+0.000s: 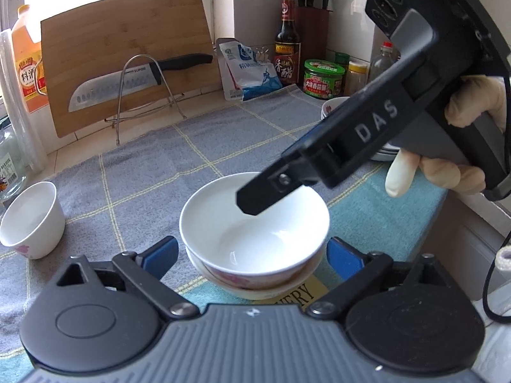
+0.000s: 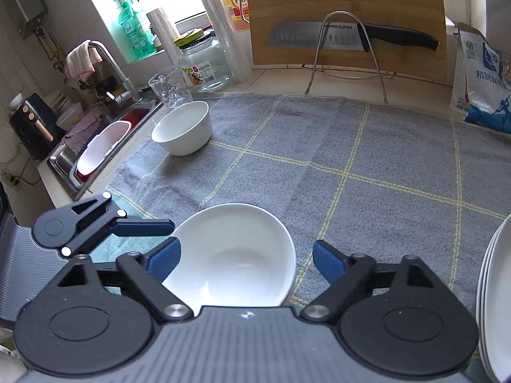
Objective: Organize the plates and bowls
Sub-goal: 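Open the right tool to release the pink-flower bowl, then move the right tool back to the pink-flower bowl and grasp its rim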
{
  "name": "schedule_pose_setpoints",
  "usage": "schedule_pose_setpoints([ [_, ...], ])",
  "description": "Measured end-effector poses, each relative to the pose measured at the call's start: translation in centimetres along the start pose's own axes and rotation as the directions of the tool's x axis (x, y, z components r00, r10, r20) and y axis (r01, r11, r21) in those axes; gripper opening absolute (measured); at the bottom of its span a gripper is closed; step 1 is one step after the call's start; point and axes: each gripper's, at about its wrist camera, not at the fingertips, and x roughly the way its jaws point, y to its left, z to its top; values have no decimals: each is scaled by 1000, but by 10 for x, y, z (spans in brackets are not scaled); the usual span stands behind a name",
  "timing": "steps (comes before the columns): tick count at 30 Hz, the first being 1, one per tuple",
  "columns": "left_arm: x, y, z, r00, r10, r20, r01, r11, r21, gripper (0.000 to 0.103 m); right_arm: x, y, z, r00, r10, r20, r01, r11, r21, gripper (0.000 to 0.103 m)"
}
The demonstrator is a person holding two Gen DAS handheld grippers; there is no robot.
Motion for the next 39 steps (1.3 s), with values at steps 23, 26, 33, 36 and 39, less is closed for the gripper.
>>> schedule_pose_setpoints([
  [23,-46,98,-29,968,247,46,-238,960,-144,99,26,70,57,999,-22,45,31,976,-215,103],
  [26,-45,122,-35,949,312,44,-299,936,-186,99,39,82,71,999,-17,38,26,970,-244,103],
  [33,-33,166,-42,928,371,37,-348,897,-274,99,71,107,105,1000,-9,-2,8,951,-309,103],
  [36,-22,177,-40,927,374,41,-348,893,-287,99,87,112,119,1000,0,-19,-7,944,-329,103],
  [39,-14,184,-39,928,369,51,-341,896,-286,99,103,116,134,999,4,-40,-17,940,-340,103],
])
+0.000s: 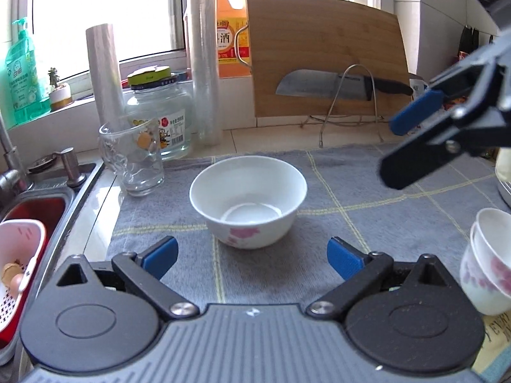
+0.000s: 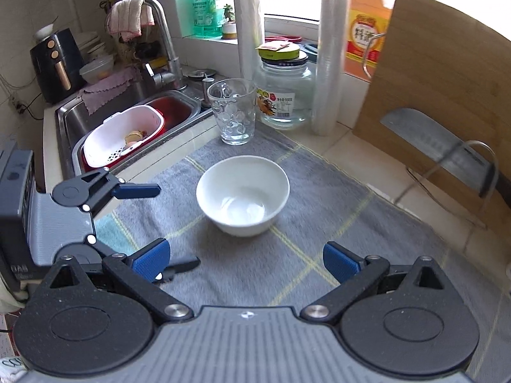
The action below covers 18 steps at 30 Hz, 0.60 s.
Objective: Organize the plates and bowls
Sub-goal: 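Move the right tool back to the pink-flower bowl and grasp its rim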
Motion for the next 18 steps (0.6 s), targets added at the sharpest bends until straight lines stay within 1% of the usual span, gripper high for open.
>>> schedule_pose_setpoints([
  [5,19,4,2,1000,-11,-10,11,1000,-4,99,22,-6,18,999,28,-22,-28,1000,-4,103],
  [10,35,10,2,999,-35,-24,35,999,-6,99,45,-7,29,997,47,-53,-48,999,-16,103],
  [18,46,14,6,998,-55,-23,54,998,-7,99,75,-18,42,993,78,-84,-78,997,-3,100],
])
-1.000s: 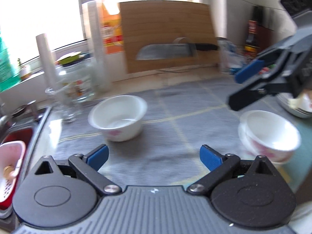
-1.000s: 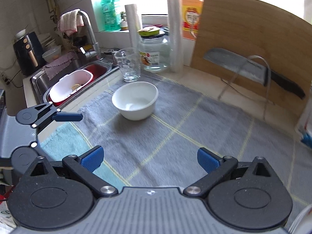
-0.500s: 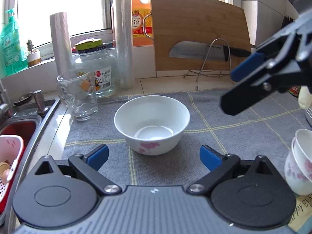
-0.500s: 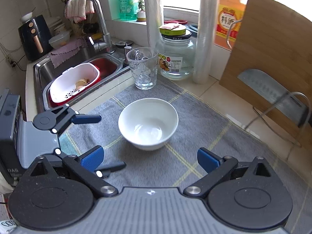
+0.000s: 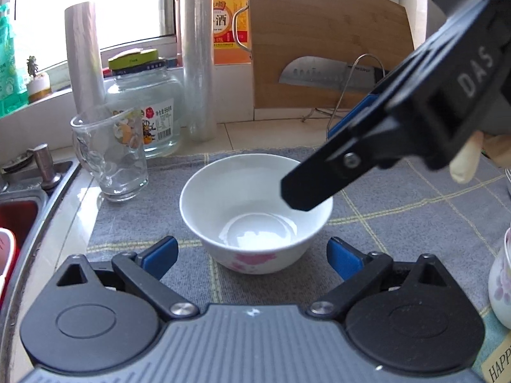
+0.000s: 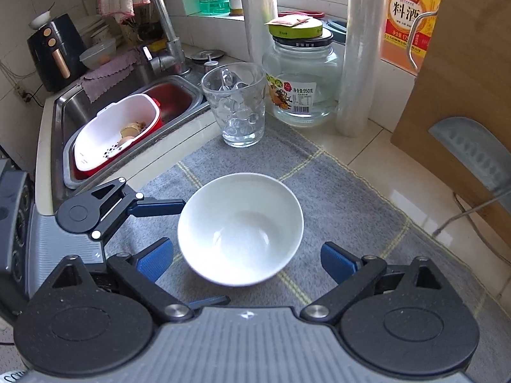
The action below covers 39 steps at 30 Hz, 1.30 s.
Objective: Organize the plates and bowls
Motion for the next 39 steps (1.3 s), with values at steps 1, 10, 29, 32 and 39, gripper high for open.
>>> schedule_pose_setpoints([
  [1,1,1,0,1000,-5,1,6,1000,-3,99,3,-1,1,1000,1,-2,-1,1000,0,100],
  [10,7,2,4,1000,-15,11,15,1000,-3,97,30,-20,15,999,36,-21,-35,999,39,88],
  [29,7,4,6,999,-35,26,35,999,-3,93,45,-26,21,996,87,-34,-85,995,52,74],
  [32,7,4,6,999,-37,24,37,999,-3,93,45,-26,21,996,87,-33,-85,995,61,73],
  [39,1,1,9,999,-34,28,33,999,10,93,38,-25,19,996,90,-28,-88,993,74,73],
])
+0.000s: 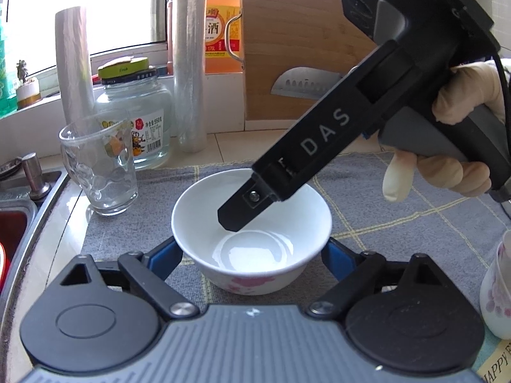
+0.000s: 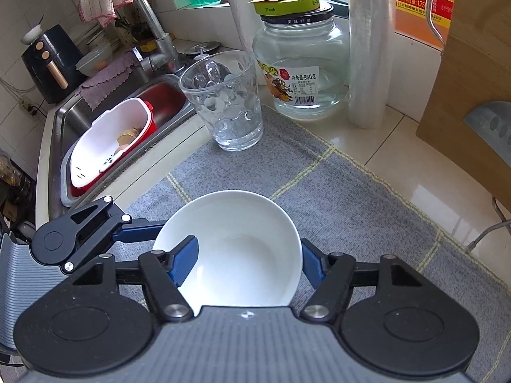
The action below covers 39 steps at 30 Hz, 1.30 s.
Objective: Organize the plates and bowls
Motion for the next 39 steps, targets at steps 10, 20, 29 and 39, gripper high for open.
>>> schedule_pose_setpoints([
  [10,-21,-14,5,1000,-3,19,2,999,32,93,-27,5,-11,999,34,29,-35,999,34,73],
  [20,-45,-32,9,999,-15,36,13,999,51,93,-59,16,-30,997,29,78,-31,999,27,73],
  [29,-68,-59,8,999,-25,43,22,997,74,93,-90,24,-59,992,33,121,-38,999,37,73],
  [39,-96,-102,8,997,-57,44,51,991,120,93,-131,29,-101,987,16,163,-25,998,56,73],
])
